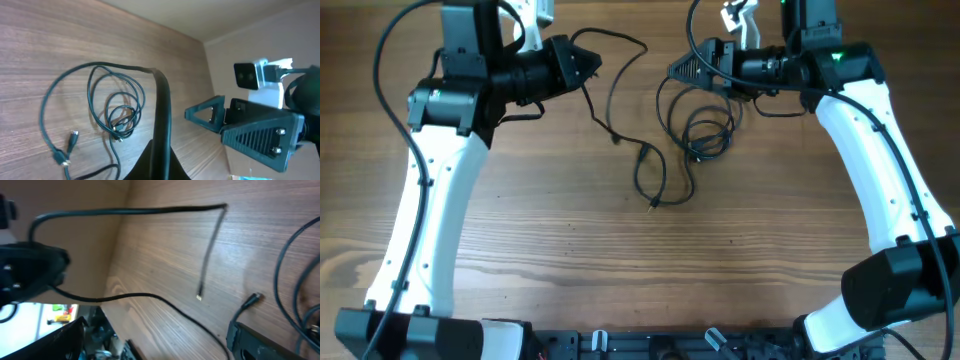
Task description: Untangle cables
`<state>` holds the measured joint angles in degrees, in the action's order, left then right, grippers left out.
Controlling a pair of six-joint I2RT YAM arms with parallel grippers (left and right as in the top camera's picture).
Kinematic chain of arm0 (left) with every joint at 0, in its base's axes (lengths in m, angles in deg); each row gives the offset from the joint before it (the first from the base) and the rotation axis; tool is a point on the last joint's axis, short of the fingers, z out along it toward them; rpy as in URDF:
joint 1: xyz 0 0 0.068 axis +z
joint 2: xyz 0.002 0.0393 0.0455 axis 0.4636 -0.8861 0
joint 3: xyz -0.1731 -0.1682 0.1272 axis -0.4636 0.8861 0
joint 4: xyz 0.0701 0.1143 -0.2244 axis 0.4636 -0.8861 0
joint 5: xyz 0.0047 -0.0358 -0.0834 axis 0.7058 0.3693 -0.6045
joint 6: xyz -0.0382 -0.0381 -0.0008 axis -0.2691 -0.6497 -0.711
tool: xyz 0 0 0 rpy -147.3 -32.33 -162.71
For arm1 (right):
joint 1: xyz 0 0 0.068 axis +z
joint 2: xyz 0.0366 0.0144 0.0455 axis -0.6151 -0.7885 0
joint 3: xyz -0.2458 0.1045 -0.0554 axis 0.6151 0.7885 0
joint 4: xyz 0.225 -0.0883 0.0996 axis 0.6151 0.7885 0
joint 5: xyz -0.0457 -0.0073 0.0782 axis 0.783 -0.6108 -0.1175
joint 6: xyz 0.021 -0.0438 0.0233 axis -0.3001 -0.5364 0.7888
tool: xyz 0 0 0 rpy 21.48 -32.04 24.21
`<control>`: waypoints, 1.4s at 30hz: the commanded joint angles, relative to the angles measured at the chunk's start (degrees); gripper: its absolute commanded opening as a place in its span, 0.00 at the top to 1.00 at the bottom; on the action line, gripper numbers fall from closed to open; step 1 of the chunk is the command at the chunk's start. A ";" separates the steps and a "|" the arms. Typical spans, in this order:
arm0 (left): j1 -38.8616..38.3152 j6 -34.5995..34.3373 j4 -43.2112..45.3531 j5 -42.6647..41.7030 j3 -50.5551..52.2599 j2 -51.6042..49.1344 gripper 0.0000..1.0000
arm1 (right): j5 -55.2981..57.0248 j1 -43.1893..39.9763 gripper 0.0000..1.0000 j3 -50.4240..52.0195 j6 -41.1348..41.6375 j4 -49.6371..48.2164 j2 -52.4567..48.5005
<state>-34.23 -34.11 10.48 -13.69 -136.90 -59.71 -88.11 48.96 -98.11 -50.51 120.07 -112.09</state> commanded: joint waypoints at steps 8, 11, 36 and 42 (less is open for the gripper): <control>-4.57 0.28 0.68 -3.39 -0.48 -2.10 0.96 | -1.88 5.73 0.18 -1.53 23.67 -12.55 0.59; -5.92 0.28 0.85 -3.37 -0.48 -2.62 0.96 | 3.32 8.04 0.26 -1.53 33.73 -15.30 0.55; -9.35 0.28 2.40 -2.93 -0.48 -2.69 0.96 | 10.19 10.75 0.96 -1.51 41.31 -24.41 -2.84; -9.35 0.28 2.40 -2.91 -0.48 -2.69 0.87 | 10.19 10.73 0.96 -1.51 36.44 -22.71 -2.84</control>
<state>-43.54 -34.13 11.92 -15.77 -136.87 -62.18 -78.21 59.30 -98.76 -9.22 96.36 -113.78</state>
